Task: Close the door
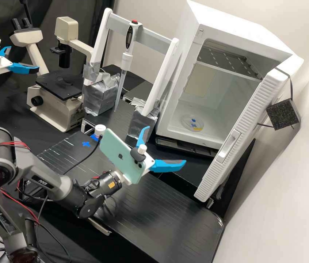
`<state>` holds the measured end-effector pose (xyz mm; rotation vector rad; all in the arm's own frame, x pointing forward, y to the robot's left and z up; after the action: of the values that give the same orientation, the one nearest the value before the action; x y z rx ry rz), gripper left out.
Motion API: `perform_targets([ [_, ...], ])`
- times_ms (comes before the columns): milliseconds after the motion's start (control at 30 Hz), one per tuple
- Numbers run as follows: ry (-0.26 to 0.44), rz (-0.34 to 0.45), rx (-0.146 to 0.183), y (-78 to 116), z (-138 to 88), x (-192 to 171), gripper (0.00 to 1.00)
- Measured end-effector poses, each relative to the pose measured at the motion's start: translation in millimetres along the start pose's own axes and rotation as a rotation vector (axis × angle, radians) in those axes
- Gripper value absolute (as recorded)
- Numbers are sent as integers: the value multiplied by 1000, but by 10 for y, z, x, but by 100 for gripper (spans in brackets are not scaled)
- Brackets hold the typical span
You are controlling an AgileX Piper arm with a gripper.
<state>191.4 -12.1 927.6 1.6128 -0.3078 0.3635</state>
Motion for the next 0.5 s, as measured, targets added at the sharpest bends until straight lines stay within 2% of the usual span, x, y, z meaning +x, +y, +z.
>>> perform_targets([
  [133,-67,96,19,242,153,-22,100],
  [333,-115,122,21,331,337,103,100],
  [500,-159,152,-22,351,517,296,100],
])
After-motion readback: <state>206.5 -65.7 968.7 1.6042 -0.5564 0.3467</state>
